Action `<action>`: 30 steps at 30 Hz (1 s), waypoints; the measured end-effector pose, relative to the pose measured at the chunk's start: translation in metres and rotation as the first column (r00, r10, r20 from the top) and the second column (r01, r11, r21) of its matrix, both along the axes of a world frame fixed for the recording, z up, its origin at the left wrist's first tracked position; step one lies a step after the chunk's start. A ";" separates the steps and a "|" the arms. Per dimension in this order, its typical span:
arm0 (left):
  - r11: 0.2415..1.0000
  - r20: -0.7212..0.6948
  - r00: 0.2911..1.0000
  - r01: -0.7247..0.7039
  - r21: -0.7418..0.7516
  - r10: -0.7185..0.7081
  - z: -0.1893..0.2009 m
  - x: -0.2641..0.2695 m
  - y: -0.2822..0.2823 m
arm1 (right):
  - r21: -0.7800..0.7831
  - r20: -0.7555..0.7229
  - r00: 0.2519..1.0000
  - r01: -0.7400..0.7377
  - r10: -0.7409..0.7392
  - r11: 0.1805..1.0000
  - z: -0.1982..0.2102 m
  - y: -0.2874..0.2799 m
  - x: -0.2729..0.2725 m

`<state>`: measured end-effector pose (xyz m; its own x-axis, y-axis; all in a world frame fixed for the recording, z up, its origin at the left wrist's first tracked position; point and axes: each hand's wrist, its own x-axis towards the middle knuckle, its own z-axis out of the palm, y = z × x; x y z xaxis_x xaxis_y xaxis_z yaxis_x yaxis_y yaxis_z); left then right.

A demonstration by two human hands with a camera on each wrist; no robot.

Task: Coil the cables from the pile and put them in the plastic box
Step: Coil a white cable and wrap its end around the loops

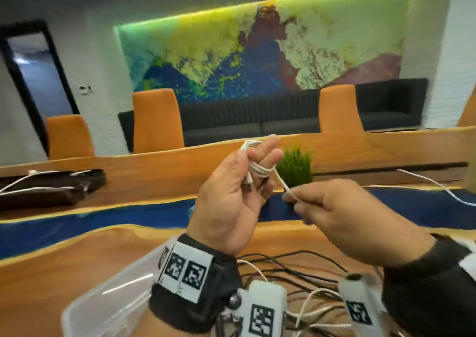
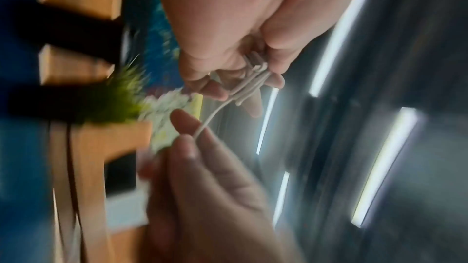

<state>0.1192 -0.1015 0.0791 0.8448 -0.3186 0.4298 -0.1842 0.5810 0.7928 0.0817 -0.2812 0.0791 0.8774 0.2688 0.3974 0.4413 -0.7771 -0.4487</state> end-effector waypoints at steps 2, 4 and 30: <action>0.879 0.417 0.882 -0.364 0.308 0.219 -0.008 0.007 -0.001 | -0.156 -0.043 0.995 -0.099 0.093 0.983 0.004 0.006 -0.009; 0.648 0.680 0.718 -0.591 0.481 0.150 -0.013 0.013 0.006 | -0.131 0.150 0.984 -0.078 0.098 0.988 0.013 0.001 -0.014; 0.894 0.129 0.988 -0.134 0.427 0.087 -0.007 -0.018 -0.025 | 0.362 0.294 0.950 -0.211 0.104 0.908 0.002 -0.012 0.008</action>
<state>0.1008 -0.1265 0.0722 0.8437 -0.4007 0.3573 -0.3219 0.1550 0.9340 0.0896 -0.2937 0.0816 0.6857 0.1741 0.7068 0.6864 -0.4778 -0.5482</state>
